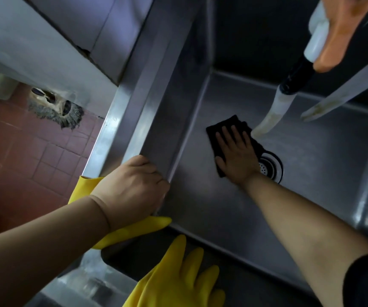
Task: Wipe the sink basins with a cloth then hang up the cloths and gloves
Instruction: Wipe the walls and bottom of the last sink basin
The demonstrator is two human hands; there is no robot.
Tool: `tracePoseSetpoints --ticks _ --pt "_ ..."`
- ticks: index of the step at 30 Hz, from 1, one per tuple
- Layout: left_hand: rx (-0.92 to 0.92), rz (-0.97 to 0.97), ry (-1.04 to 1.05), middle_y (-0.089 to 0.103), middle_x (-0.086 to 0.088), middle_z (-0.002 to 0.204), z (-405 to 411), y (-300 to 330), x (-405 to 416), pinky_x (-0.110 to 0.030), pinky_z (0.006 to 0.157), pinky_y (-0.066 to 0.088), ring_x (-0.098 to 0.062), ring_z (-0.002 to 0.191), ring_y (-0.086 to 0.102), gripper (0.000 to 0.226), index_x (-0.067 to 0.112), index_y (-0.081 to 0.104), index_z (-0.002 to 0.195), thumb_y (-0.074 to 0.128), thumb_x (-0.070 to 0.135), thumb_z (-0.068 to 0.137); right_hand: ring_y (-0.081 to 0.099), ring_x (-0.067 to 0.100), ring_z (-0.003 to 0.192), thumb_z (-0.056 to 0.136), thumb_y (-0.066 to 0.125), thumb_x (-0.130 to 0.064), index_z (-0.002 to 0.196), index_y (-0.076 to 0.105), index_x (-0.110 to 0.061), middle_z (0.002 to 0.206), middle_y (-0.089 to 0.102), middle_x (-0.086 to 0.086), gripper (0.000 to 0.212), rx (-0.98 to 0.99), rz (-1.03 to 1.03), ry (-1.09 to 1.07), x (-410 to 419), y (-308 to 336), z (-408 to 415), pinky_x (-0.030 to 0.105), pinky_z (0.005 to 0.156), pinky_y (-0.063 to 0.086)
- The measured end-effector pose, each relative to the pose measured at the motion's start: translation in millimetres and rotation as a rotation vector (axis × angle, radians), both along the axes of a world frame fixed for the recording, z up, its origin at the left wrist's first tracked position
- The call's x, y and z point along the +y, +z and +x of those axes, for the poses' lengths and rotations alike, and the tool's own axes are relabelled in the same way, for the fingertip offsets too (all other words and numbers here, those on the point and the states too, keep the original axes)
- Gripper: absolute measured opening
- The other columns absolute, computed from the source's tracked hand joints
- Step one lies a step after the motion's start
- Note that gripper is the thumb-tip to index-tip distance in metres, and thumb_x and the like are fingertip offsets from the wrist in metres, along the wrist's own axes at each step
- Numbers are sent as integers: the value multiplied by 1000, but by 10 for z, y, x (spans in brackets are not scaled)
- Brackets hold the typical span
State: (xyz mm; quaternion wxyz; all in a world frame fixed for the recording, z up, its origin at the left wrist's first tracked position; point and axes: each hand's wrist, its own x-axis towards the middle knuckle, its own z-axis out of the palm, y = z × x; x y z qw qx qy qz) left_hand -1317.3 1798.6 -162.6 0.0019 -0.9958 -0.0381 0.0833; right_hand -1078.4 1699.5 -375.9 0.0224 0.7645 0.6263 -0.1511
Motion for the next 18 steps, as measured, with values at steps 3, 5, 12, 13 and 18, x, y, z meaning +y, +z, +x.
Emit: tracePoseSetpoints --ticks 3,5,12,13,18 --pt "-11 -5 0 57 0 62 2 -7 -11 -34 71 36 -25 63 56 22 20 60 66 53 24 86 10 31 144 97 39 -35 150 16 -13 157 16 11 62 26 24 -192 -206 52 87 43 117 -4" --pt "-14 -5 2 57 0 62 -4 -24 -12 -34 71 37 -25 63 56 22 21 60 66 52 24 87 16 33 144 96 47 -26 148 24 -9 154 23 14 60 44 67 -293 -460 116 50 44 117 2" --pt "-31 -29 37 57 1 63 -20 -35 -11 -35 71 40 -25 65 56 28 22 58 65 45 27 90 53 37 119 81 45 -19 120 60 4 122 60 22 47 -2 103 -355 -1126 230 -172 51 107 33" --pt "-31 -30 39 57 1 63 -16 -31 -10 -36 71 40 -25 65 56 29 22 58 65 44 27 90 58 36 110 80 43 -20 110 65 1 112 64 20 43 -15 109 -349 -1131 254 -181 48 103 36" --pt "7 -26 34 56 0 60 13 21 -25 -35 70 41 -25 63 55 24 22 55 62 50 26 85 61 31 80 78 62 -16 81 68 -7 80 66 10 11 -49 184 -438 -1096 452 -137 37 79 28"
